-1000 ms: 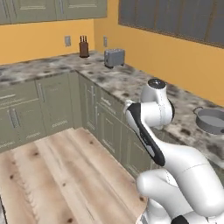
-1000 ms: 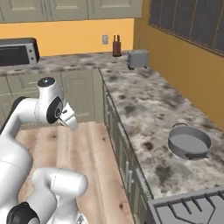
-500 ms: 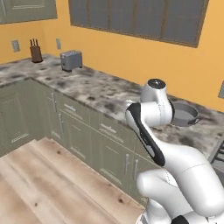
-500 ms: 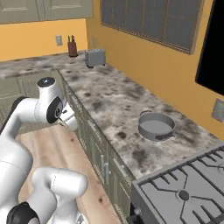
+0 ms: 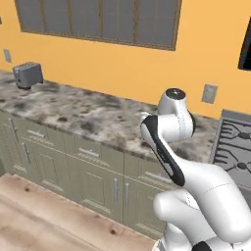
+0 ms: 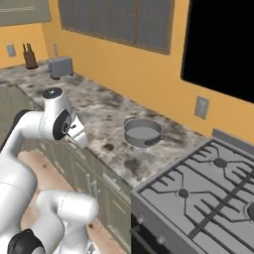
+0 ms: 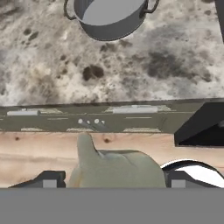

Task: Turn on the sink faucet. Then move the garlic from the counter to the sink. Turn off the sink. Move the vegetable from the sink to the pot next to the stove. Finally move the pot to the center burner.

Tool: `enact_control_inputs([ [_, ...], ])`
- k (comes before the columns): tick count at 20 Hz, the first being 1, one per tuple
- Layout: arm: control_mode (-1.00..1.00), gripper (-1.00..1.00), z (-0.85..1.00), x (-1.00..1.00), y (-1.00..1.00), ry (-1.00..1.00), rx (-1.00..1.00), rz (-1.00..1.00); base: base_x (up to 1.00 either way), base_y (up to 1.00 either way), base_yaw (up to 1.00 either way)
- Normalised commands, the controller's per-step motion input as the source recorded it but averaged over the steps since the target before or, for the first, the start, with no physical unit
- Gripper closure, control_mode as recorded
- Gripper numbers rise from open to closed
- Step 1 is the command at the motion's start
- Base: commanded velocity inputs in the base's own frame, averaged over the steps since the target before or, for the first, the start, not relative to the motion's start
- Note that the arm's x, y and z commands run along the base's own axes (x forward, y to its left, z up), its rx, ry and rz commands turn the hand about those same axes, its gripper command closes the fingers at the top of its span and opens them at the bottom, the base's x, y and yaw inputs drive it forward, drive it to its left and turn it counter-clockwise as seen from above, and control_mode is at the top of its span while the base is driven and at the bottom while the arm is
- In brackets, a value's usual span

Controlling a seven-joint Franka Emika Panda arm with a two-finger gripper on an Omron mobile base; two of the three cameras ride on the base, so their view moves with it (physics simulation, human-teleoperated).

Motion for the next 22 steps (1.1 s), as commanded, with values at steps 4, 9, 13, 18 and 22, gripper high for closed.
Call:
enact_control_inputs([
  [4, 1.00, 1.00, 0.00, 0.00, 0.00, 0.00, 0.00, 0.00, 0.00, -0.33, -0.44],
  [9, 1.00, 1.00, 0.00, 0.00, 0.00, 0.00, 0.00, 0.00, 0.00, -0.33, -0.43],
  [13, 1.00, 1.00, 0.00, 0.00, 0.00, 0.00, 0.00, 0.00, 0.00, -0.33, -0.39],
  [18, 1.00, 1.00, 0.00, 0.00, 0.00, 0.00, 0.00, 0.00, 0.04, -0.24, -0.36],
  [22, 1.00, 1.00, 0.00, 0.00, 0.00, 0.00, 0.00, 0.00, 0.36, -0.03, -0.29],
])
